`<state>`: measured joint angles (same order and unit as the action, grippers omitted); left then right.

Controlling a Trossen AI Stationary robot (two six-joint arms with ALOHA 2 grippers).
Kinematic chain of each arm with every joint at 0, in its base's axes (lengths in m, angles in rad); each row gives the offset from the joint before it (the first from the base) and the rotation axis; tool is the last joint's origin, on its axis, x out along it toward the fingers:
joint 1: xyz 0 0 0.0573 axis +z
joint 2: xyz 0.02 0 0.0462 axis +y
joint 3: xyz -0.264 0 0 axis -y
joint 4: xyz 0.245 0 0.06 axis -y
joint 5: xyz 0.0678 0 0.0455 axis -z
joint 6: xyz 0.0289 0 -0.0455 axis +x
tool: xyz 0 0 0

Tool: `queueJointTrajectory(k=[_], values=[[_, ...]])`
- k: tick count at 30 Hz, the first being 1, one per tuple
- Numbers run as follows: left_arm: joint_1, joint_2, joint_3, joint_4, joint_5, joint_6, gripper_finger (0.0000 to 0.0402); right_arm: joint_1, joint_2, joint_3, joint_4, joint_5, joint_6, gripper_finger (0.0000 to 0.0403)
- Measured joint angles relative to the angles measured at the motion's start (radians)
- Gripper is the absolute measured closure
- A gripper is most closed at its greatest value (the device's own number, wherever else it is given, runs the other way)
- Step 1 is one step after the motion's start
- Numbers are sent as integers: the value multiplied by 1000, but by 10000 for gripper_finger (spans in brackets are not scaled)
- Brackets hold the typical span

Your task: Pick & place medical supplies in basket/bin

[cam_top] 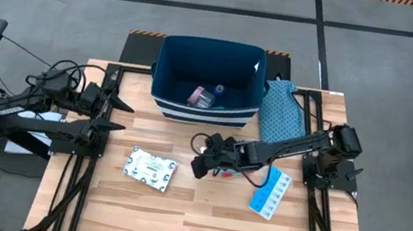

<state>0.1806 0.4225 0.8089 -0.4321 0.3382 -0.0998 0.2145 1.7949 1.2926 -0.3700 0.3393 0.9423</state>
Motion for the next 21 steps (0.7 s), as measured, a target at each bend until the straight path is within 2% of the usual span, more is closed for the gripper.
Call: queueJointTrajectory(k=[5, 11, 21], values=[[0, 0, 0, -23, 0, 2, 140, -20, 58, 53, -26, -31, 26, 163], [0, 0, 0, -29, 1, 2, 140, -47, 113, 112, -84, -76, 29, 172], [0, 0, 0, -32, 0, 5, 140, -62, 110, 109, -159, -112, 9, 179]])
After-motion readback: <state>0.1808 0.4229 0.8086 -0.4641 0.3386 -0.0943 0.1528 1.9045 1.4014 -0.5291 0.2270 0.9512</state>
